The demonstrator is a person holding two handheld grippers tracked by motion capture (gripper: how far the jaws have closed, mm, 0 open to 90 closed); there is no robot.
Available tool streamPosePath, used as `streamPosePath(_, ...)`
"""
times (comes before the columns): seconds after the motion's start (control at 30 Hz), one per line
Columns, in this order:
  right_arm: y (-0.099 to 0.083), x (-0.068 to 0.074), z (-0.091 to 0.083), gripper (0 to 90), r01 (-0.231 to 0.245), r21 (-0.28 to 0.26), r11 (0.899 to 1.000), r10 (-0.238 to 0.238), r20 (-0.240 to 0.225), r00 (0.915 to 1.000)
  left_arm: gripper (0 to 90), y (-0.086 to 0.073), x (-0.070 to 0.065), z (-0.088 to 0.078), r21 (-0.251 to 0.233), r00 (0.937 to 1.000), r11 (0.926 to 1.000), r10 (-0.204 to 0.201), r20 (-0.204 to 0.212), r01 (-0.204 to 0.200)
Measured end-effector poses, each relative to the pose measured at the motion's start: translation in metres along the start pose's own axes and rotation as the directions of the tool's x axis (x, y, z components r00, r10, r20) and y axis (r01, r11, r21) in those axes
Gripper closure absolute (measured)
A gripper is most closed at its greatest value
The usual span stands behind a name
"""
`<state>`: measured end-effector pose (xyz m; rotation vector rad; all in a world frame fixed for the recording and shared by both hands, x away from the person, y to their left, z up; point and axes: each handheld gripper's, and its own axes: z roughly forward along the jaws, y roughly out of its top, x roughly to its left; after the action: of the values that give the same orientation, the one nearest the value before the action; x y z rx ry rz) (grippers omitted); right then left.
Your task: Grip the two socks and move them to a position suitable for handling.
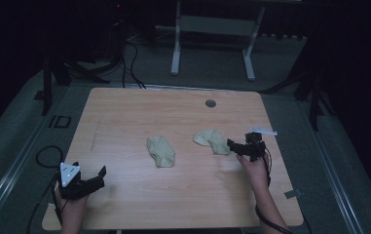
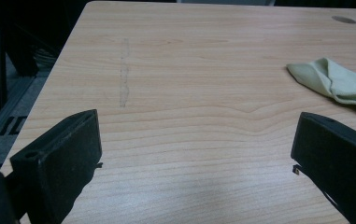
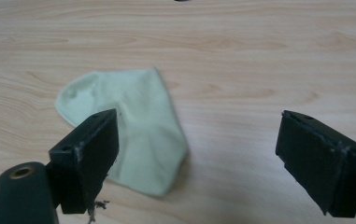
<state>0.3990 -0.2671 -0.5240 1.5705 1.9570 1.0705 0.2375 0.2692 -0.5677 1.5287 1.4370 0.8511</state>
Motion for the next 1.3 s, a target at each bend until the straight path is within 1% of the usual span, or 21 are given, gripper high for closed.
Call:
streamPosePath(0.13,0.011,0.012,0.01,16.0,0.024,0.013,1.0,-0.024,-0.015,0.9996,1.6,0.0,0.0,0.0,0.001,1.0,1.0,0.003,0.001,-0.003)
streamPosePath(0.23,0.017,0.02,0.018,17.6,0.01,0.02,1.0,-0.01,-0.037,0.9993,1.7,0.0,0.0,0.0,0.004,1.0,1.0,0.005,0.003,-0.005)
streamPosePath(0.3,0.02,0.027,0.025,21.1,0.002,0.038,0.999,0.001,-0.055,0.9985,1.7,0.0,0.0,0.0,0.005,1.0,1.0,0.007,0.004,-0.007)
streamPosePath(0.4,0.023,0.039,0.037,22.1,0.015,0.057,0.998,-0.011,-0.066,0.9978,1.7,0.0,0.0,0.0,0.007,1.0,1.0,0.006,0.007,-0.007)
streamPosePath(0.5,0.023,0.055,0.052,23.6,0.053,0.092,0.994,-0.046,-0.075,0.9961,1.7,0.0,0.0,0.0,0.009,0.9999,0.9999,0.009,0.009,-0.009)
streamPosePath(0.63,0.023,0.068,0.068,25.3,0.084,0.124,0.989,-0.076,-0.064,0.995,1.7,0.0,0.001,0.0,0.011,0.9999,0.9999,0.006,0.012,-0.006)
streamPosePath(0.7,0.022,0.073,0.077,28.3,0.099,0.135,0.986,-0.094,-0.043,0.9946,1.7,0.0,0.001,0.0,0.01,0.9999,0.9999,0.006,0.013,-0.006)
streamPosePath(0.8,0.018,0.078,0.087,29.6,0.121,0.152,0.981,-0.12,-0.018,0.9926,1.6,0.0,0.001,0.0,0.011,0.9999,0.9999,0.005,0.016,-0.005)
streamPosePath(0.83,0.016,0.079,0.09,30.9,0.128,0.156,0.979,-0.13,-0.002,0.9916,1.6,0.0,0.001,0.0,0.011,0.9998,0.9999,0.006,0.017,-0.006)
streamPosePath(0.87,0.014,0.08,0.091,33.7,0.143,0.144,0.979,-0.147,0.018,0.989,1.6,0.0,0.001,0.0,0.01,0.9998,0.9999,0.005,0.019,-0.005)
streamPosePath(0.93,0.012,0.083,0.09,40.3,0.175,0.14,0.975,-0.184,0.055,0.9814,1.6,0.0,0.001,0.0,0.011,0.9998,0.9999,0.006,0.019,-0.006)
streamPosePath(0.97,0.01,0.084,0.089,42.0,0.189,0.137,0.972,-0.199,0.062,0.978,1.6,0.0,0.001,0.0,0.01,0.9998,0.9999,0.006,0.02,-0.006)
streamPosePath(1.03,0.009,0.085,0.088,48.9,0.186,0.13,0.974,-0.196,0.063,0.9786,1.7,0.0,0.0,0.001,0.014,0.9997,0.9999,0.01,0.021,-0.01)
streamPosePath(1.07,0.009,0.086,0.087,54.3,0.193,0.127,0.973,-0.202,0.062,0.9775,1.7,0.0,0.0,0.001,0.015,0.9997,0.9998,0.011,0.023,-0.011)
streamPosePath(1.1,0.009,0.088,0.087,61.2,0.204,0.126,0.971,-0.212,0.06,0.9753,1.6,0.0,0.0,0.001,0.016,0.9997,0.9998,0.011,0.024,-0.011)
streamPosePath(1.13,0.009,0.089,0.087,66.3,0.206,0.127,0.97,-0.215,0.06,0.9748,1.6,0.0,0.0,0.0,0.016,0.9996,0.9998,0.011,0.024,-0.011)
streamPosePath(1.2,0.008,0.093,0.087,75.6,0.227,0.128,0.965,-0.236,0.062,0.9697,1.6,0.0,0.0,0.001,0.014,0.9997,0.9999,0.008,0.024,-0.009)
streamPosePath(1.23,0.008,0.094,0.087,78.6,0.24,0.129,0.962,-0.25,0.068,0.9659,1.7,0.0,0.0,0.001,0.014,0.9997,0.9999,0.007,0.023,-0.008)
streamPosePath(1.3,0.009,0.095,0.088,81.6,0.246,0.134,0.96,-0.256,0.06,0.9648,1.7,0.0,0.001,0.001,0.015,0.9997,0.9999,0.006,0.022,-0.007)
